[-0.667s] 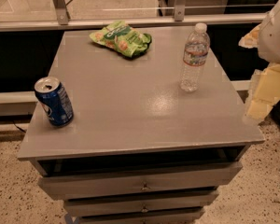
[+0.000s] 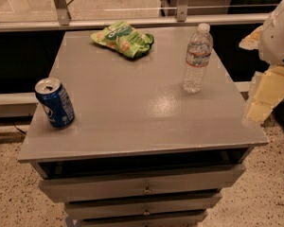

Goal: Move pepsi can near green rice chip bag

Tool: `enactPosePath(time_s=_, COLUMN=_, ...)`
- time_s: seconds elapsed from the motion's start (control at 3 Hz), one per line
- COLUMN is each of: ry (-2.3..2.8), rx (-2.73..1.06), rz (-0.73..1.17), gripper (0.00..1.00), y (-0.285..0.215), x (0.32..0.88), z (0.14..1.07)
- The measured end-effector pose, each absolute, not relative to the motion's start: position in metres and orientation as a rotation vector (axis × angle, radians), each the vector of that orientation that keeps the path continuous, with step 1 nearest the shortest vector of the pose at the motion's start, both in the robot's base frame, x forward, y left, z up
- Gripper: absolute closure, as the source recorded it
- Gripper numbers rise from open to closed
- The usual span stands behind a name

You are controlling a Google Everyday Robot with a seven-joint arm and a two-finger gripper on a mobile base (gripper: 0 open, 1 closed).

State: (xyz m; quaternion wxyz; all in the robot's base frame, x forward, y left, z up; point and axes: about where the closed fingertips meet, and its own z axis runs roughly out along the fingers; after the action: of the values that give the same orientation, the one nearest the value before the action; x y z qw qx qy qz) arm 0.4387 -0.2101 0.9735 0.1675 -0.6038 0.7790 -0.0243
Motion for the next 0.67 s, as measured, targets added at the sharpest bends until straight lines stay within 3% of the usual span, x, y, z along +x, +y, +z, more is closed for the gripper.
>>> enactPosePath(time_s=0.33, ry=2.166, rx=-1.71, rz=0.056, gripper=0.0, y=-0.179, x=0.441, z=0.956)
enactPosePath(time_s=0.67, ry=2.059, rx=-1.703, rz=0.272, gripper=0.0, y=-0.116, x=0.448, z=0.924)
